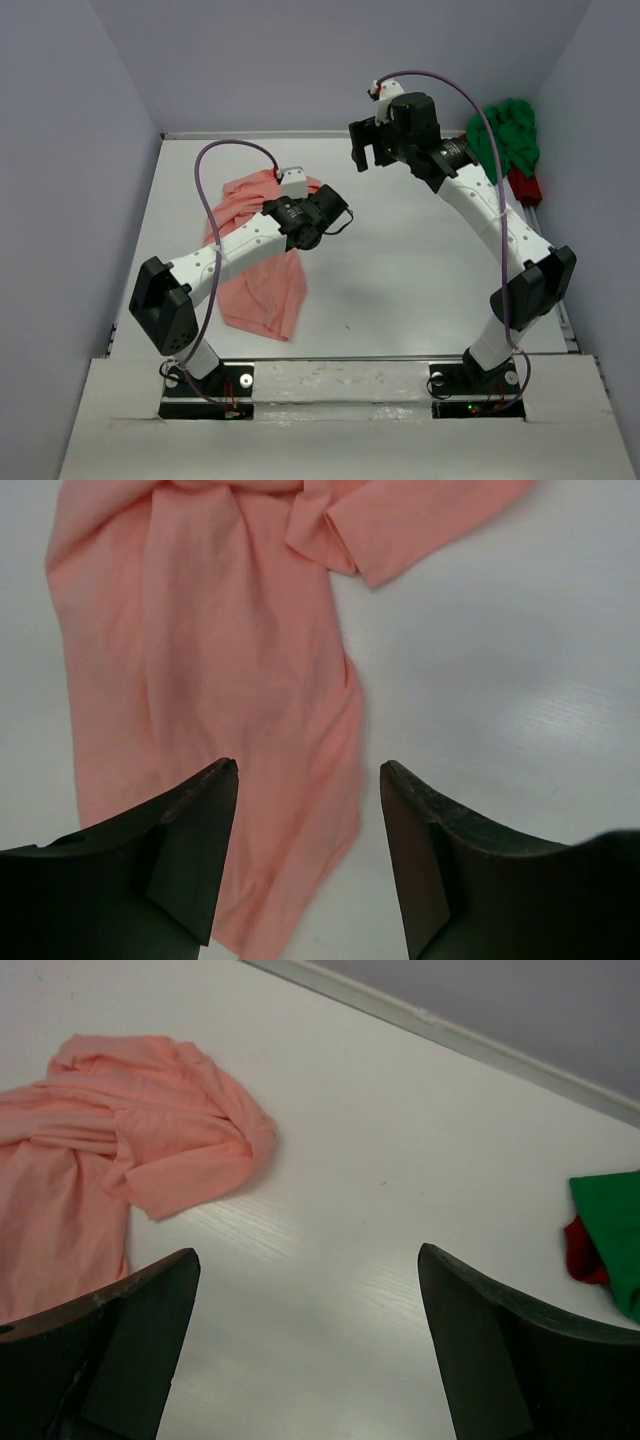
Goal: Fold and stack the t-shirts
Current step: Flatten out the tshirt
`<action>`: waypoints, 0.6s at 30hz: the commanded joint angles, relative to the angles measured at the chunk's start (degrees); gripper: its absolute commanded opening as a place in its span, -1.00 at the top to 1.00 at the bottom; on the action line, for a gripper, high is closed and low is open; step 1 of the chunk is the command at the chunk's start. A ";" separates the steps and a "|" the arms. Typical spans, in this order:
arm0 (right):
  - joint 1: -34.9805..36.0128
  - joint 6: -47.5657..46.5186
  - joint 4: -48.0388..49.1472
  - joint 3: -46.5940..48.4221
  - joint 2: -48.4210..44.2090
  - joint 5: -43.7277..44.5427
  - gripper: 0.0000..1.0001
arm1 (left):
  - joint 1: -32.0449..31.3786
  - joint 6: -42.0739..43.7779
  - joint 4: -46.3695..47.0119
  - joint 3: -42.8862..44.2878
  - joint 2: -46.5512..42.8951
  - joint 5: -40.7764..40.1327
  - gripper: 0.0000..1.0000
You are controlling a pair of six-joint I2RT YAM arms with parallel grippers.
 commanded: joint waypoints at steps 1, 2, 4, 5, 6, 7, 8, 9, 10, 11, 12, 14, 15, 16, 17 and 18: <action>-2.42 3.01 0.28 4.36 -3.08 4.82 -0.91 | -1.30 -13.04 -6.65 -4.31 -2.32 9.26 -0.38; -3.12 3.98 -0.42 4.36 -2.99 4.74 -0.91 | -2.08 -14.82 -7.45 -5.11 -2.58 9.71 -0.38; -5.22 4.34 -0.52 3.75 -3.34 4.47 -0.92 | -4.63 -19.38 -10.78 -6.08 -2.67 9.54 -0.40; -6.20 5.03 -0.95 3.66 -3.51 5.43 -0.92 | -5.42 -22.28 -13.06 -6.35 -3.02 9.97 -0.40; -7.16 5.30 -1.30 3.75 -3.51 5.79 -0.92 | -7.26 -23.61 -14.04 -6.61 -3.20 10.41 -0.41; -8.13 5.56 -1.92 4.01 -3.25 6.40 -0.92 | -8.50 -25.54 -15.35 -6.70 -3.37 11.11 -0.40; -9.62 5.39 -2.97 4.97 -3.08 8.41 -0.92 | -10.07 -27.12 -16.06 -6.88 -3.98 11.73 -0.43; -9.63 4.78 -3.07 5.15 -2.90 9.04 -0.93 | -11.48 -28.01 -16.15 -7.23 -4.34 12.52 -0.44; -10.50 4.25 -3.15 5.33 -2.99 9.83 -0.93 | -14.19 -29.15 -16.16 -8.27 -4.69 14.79 -0.45; -11.64 4.16 -3.42 5.77 -2.99 11.40 -0.93 | -15.70 -30.29 -16.16 -8.72 -4.95 15.68 -0.45; -11.66 3.99 -3.42 5.94 -3.07 10.89 -0.93 | -17.11 -32.30 -16.16 -9.33 -4.87 16.04 -0.46; -12.36 4.33 -3.42 5.77 -4.30 9.75 -0.93 | -18.88 -34.43 -16.16 -13.02 -4.52 17.35 -0.42; -12.36 4.60 -3.50 5.60 -4.92 9.14 -0.93 | -18.88 -35.83 -16.16 -14.25 -4.26 18.66 -0.41; -12.36 4.95 -3.42 5.25 -6.66 7.13 -0.93 | -18.97 -36.97 -16.16 -16.44 -4.08 18.76 -0.41; -12.36 6.08 -2.81 4.63 -7.72 6.15 -0.93 | -19.05 -37.77 -16.16 -17.41 -3.73 18.85 -0.39; -12.36 6.53 -2.37 2.97 -8.95 4.75 -0.93 | -19.06 -39.08 -16.16 -18.03 -3.64 18.33 -0.39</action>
